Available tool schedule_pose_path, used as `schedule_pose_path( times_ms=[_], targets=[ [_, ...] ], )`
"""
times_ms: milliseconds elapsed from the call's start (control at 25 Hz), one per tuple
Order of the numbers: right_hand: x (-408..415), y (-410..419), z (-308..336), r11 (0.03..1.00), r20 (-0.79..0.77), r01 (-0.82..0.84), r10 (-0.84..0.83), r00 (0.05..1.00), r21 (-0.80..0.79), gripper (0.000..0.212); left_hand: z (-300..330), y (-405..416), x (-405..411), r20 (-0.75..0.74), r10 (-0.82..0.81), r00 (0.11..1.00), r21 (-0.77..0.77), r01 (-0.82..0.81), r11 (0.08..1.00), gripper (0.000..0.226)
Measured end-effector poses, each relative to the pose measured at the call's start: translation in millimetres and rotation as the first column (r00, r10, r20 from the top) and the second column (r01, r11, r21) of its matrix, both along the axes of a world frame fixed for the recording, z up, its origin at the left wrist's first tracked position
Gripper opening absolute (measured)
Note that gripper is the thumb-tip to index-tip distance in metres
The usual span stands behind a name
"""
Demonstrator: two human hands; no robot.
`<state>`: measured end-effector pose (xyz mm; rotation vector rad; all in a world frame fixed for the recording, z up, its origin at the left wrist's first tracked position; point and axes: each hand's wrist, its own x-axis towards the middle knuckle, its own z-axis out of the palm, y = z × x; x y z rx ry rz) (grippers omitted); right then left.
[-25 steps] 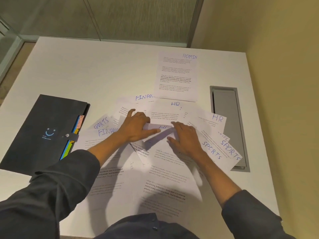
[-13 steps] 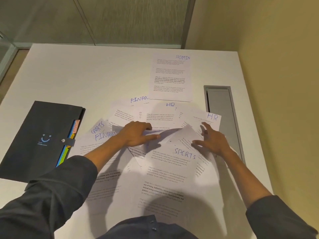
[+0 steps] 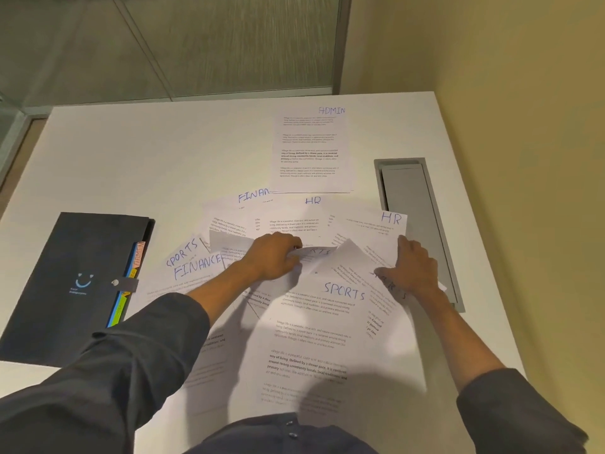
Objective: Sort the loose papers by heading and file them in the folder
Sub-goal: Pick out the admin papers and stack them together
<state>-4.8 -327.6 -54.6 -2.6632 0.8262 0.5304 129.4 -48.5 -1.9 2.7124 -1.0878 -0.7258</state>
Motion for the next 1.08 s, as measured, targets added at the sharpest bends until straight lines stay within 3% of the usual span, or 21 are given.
schedule_pose_path(
  times_ms=[160,360,640,800,960,1080],
  targets=[
    [-8,3,0,0.991,0.186,0.111,-0.123,0.975,0.071,0.061,-6,-3,-4,-0.020,-0.004,1.000,0.025,0.004,1.000,0.047],
    [-17,3,25,0.858,0.325,0.150,-0.340,0.883,0.491,0.021,-1,-11,-6,-0.015,-0.006,1.000,-0.037,0.005,0.999,0.055],
    [-11,-18,65,0.699,0.331,0.064,-0.414,0.848,0.712,0.021,9,-44,-15,0.024,-0.079,0.997,-0.146,0.082,0.986,0.066],
    [-1,-22,87,0.551,0.216,0.090,-0.465,0.859,0.829,0.019,12,-59,-21,0.031,-0.123,0.992,-0.268,0.127,0.955,0.074],
    [7,-31,96,0.562,0.193,0.075,-0.402,0.895,0.824,0.022,11,-71,-21,-0.064,-0.041,0.997,-0.288,0.021,0.957,0.080],
    [9,-34,99,0.581,0.185,0.074,-0.373,0.909,0.810,0.025,13,-74,-18,-0.036,0.022,0.999,-0.317,-0.033,0.948,0.088]
  ],
)
